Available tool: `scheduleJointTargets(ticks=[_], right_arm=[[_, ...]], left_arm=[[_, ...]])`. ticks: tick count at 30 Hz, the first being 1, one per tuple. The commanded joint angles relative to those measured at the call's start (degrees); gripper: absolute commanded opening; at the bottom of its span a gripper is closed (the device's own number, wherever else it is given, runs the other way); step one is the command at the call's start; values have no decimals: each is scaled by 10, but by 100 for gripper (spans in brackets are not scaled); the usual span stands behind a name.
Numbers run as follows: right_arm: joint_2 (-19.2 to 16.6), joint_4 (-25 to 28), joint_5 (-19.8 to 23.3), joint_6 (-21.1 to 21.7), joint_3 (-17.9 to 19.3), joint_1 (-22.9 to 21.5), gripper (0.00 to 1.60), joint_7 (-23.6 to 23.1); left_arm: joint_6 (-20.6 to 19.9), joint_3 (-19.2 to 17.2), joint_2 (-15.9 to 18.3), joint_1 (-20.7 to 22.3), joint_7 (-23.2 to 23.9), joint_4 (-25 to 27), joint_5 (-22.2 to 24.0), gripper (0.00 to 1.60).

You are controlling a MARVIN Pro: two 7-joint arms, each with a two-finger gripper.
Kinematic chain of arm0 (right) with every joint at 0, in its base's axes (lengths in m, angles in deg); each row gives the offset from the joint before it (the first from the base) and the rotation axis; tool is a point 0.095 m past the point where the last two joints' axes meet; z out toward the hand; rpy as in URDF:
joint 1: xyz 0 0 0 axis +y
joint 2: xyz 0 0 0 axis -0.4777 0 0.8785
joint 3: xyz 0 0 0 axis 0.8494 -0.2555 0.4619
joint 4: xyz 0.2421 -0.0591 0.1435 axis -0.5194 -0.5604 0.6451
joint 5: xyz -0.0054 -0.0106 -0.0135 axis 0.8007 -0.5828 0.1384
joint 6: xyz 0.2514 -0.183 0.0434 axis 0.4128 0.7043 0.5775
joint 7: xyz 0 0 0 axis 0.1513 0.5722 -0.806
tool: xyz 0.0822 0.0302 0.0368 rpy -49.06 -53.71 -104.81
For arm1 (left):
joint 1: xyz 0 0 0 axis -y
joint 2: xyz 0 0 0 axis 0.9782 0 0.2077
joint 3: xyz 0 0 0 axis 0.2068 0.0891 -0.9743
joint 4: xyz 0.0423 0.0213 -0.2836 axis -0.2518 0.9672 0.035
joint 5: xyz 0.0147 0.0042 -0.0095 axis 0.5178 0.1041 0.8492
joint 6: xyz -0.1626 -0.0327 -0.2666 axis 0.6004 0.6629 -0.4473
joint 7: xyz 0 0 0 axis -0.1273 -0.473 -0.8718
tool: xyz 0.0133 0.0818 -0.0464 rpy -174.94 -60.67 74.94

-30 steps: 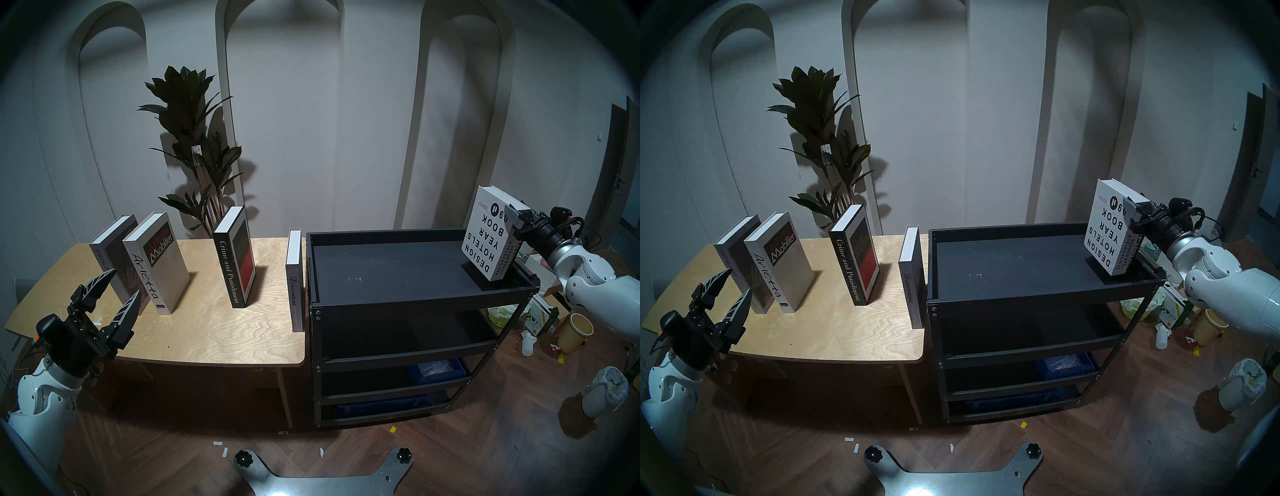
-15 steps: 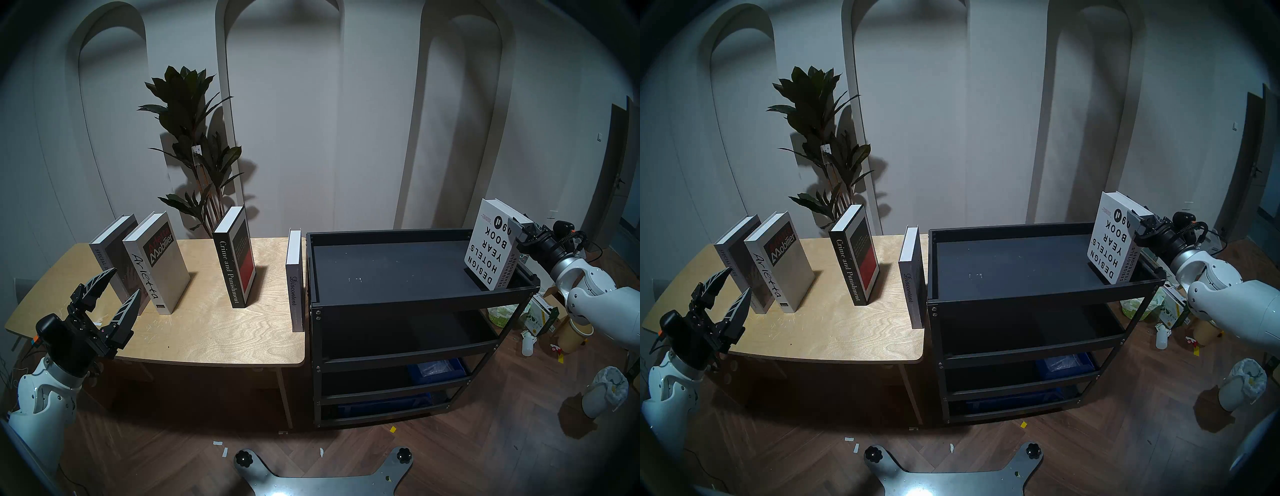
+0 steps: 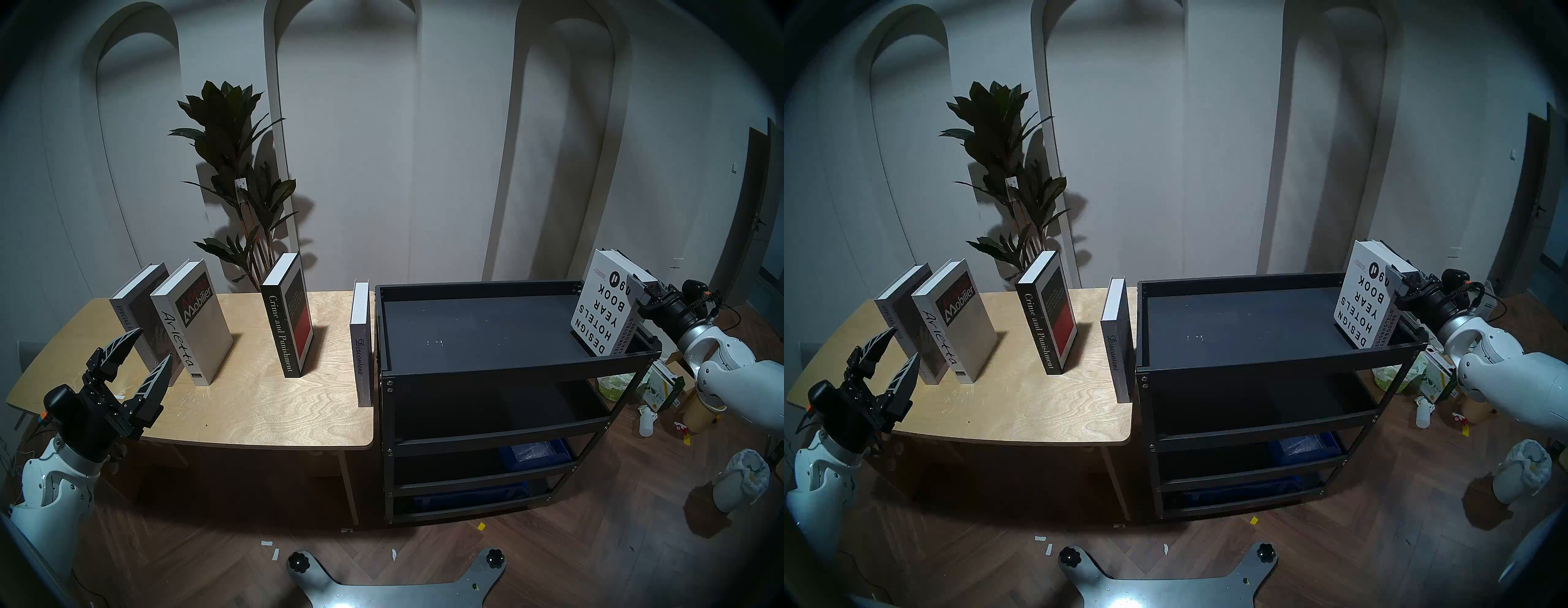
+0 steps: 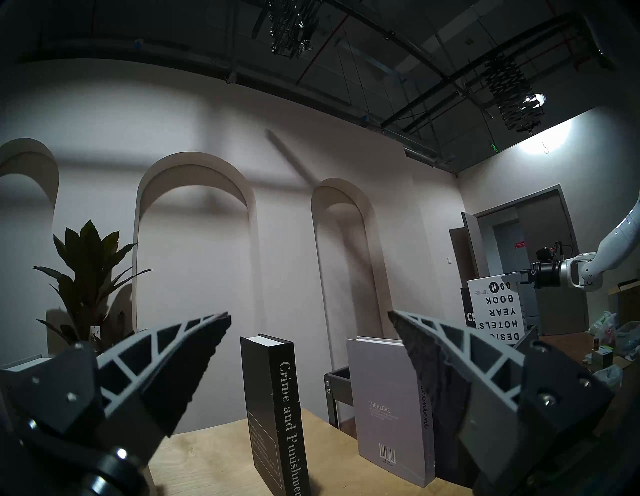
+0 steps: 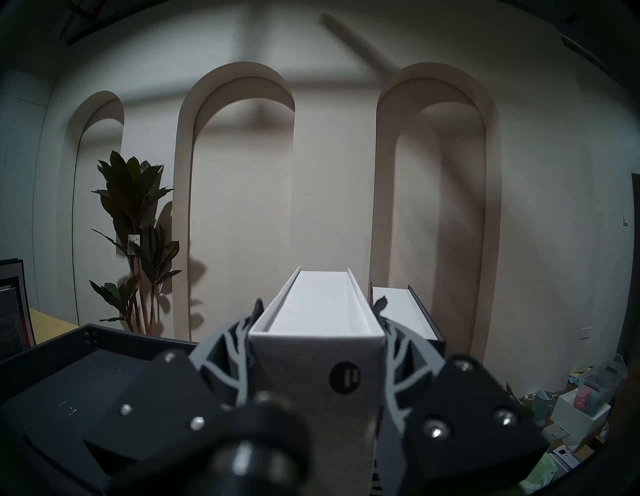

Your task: Move the books from the display table onto the shelf, standing them upright with spines facing out and tallest at one end

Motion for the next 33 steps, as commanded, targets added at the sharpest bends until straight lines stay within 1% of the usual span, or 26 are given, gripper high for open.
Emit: scheduleJointTargets(ticks=[1, 12, 14, 18, 25, 33], right_arm=[[-6, -1, 3, -12, 30, 23, 0, -4], [-6, -9, 0, -4, 63, 56, 0, -11], [-6, -10, -1, 3, 76, 70, 0, -11], [-6, -10, -5, 14, 91, 83, 0, -11], [-6, -2, -16, 39, 117, 114, 0, 0], [-6, 5, -24, 52, 148, 149, 0, 18]], left_arm=[[2, -3, 0, 3, -2, 3, 1, 160], [1, -3, -1, 4, -2, 2, 1, 160], [1, -3, -1, 4, -3, 3, 0, 160], [1, -3, -1, 4, -3, 3, 0, 160], [1, -3, -2, 4, -3, 3, 0, 160], [1, -3, -2, 4, -3, 3, 0, 160]])
